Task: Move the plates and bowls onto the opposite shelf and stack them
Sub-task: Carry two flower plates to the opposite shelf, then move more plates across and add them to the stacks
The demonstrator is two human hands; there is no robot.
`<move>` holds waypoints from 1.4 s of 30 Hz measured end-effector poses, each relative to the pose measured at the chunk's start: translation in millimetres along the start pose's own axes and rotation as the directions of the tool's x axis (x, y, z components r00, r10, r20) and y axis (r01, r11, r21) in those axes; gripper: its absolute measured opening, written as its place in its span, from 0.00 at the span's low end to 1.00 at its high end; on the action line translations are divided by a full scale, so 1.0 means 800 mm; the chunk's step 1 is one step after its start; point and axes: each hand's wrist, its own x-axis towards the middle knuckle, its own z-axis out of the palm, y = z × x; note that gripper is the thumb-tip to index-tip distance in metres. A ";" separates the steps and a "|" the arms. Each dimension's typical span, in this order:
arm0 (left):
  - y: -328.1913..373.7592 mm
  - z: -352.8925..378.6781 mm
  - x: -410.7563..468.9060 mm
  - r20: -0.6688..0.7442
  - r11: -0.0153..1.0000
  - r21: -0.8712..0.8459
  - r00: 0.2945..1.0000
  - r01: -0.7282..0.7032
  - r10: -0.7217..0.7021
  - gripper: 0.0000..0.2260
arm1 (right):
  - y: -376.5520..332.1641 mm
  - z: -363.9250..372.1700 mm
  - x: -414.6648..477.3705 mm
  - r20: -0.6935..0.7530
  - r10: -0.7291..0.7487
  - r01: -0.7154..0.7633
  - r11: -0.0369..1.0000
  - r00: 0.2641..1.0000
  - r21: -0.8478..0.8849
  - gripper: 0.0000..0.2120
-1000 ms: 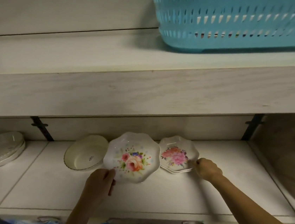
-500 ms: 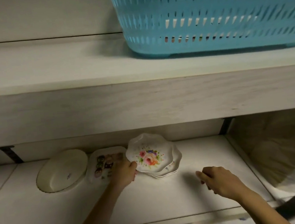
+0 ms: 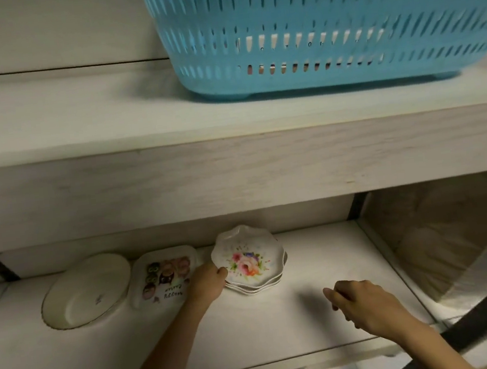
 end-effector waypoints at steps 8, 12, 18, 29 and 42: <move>-0.007 -0.007 -0.025 -0.072 0.994 0.038 0.992 -0.100 0.102 0.20 | -0.014 0.005 0.006 0.044 -0.060 0.062 0.998 0.997 -0.031 0.19; -0.026 -0.025 -0.064 -0.197 0.968 0.212 0.965 -0.131 0.173 0.18 | -0.030 0.013 0.017 0.062 -0.115 0.121 0.988 0.991 -0.091 0.20; -0.078 -0.056 -0.126 -0.335 0.925 0.362 0.910 -0.114 0.243 0.15 | -0.082 0.033 0.029 0.128 -0.311 0.329 0.932 0.942 -0.153 0.17; -0.187 -0.116 -0.229 -0.473 0.949 0.282 0.881 0.143 0.007 0.12 | -0.237 0.092 0.002 0.201 -0.655 0.685 0.690 0.728 -0.233 0.17; -0.409 -0.230 -0.352 -0.606 0.945 0.133 0.779 0.300 -0.162 0.12 | -0.461 0.232 -0.111 0.258 -0.782 0.824 0.535 0.567 -0.187 0.15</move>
